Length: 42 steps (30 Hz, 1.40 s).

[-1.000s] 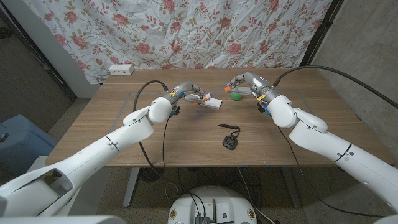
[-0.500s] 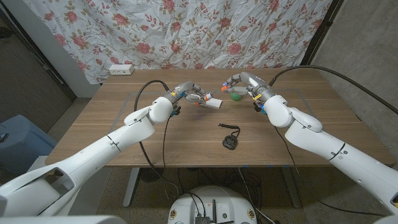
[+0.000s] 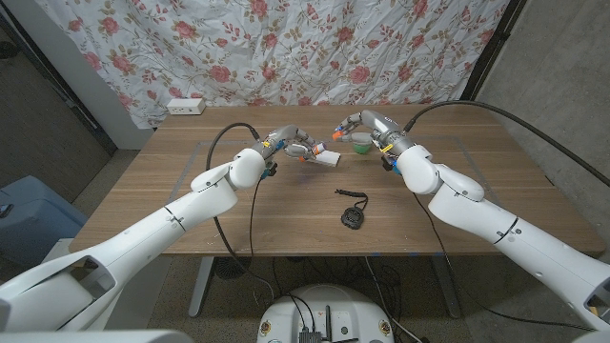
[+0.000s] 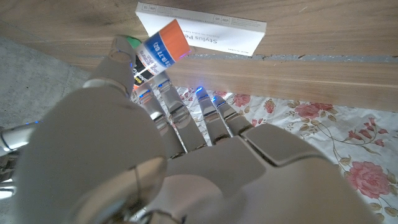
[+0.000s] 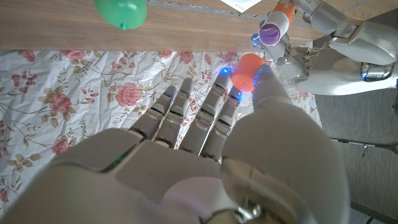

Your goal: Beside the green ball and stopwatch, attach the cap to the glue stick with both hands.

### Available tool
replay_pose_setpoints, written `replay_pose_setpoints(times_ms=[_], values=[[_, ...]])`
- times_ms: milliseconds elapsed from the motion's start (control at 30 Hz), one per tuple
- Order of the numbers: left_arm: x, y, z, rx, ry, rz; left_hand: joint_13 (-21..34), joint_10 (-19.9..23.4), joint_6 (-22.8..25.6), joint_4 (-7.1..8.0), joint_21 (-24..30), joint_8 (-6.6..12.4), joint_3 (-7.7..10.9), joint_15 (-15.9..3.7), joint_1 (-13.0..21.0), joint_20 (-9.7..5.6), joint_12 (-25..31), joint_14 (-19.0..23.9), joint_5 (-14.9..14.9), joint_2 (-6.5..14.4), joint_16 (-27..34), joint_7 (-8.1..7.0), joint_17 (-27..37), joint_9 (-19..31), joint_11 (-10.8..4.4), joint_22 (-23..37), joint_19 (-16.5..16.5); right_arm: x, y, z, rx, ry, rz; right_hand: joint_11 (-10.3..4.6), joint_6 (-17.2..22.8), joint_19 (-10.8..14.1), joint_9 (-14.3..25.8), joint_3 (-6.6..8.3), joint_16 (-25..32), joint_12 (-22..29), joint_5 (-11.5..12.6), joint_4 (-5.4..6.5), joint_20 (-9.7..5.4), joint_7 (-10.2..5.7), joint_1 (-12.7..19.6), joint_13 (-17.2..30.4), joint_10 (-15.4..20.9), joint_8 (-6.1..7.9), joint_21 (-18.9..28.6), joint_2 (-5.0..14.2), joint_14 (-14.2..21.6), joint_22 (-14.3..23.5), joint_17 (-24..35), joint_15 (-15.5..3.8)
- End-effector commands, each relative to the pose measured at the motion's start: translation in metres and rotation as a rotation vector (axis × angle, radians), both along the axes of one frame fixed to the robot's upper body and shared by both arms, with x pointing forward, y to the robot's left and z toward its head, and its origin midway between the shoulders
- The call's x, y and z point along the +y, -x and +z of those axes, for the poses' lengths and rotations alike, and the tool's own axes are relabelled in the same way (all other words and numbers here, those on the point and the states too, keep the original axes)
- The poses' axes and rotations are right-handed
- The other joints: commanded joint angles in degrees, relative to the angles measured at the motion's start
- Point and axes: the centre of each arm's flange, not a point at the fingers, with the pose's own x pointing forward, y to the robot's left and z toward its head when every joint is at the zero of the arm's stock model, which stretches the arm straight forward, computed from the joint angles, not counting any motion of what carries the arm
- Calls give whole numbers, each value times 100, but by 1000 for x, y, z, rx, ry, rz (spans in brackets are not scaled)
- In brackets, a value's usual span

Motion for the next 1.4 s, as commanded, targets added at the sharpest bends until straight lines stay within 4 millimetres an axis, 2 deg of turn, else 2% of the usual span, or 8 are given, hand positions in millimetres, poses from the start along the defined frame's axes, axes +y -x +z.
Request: replay_pose_setpoints(times_ms=[33, 567, 1400], values=[[-1, -1, 2, -7, -1, 4, 59, 139, 460, 40, 20, 18, 33, -597, -364, -200, 21, -27, 43, 449, -13, 478, 17, 25, -102, 12, -31, 11, -4, -2, 3, 2, 22, 17, 27, 2, 9, -26, 34, -9, 6, 2, 14, 8, 1, 13, -30, -35, -5, 46, -19, 20, 12, -814], [-5, 0, 3, -17, -19, -6, 60, 149, 467, 35, 21, 22, 40, -600, -365, -201, 25, -31, 43, 461, -12, 481, 19, 25, -102, 12, -32, 18, -7, -7, 4, 19, 21, 16, 35, -3, 8, -44, 33, -9, 12, -10, 16, 7, 8, 14, -41, -57, -4, 55, -37, 20, 12, -816], [-2, 3, 0, -18, -13, -1, 60, 159, 468, 30, 22, 23, 49, -603, -364, -201, 28, -35, 44, 473, -11, 489, 20, 25, -103, 12, -34, 17, -10, -11, 11, 6, 6, 17, 44, -27, 7, -71, 38, -6, 24, -25, 19, 7, 22, 17, -49, -94, -8, 67, -50, 19, 14, -810]])
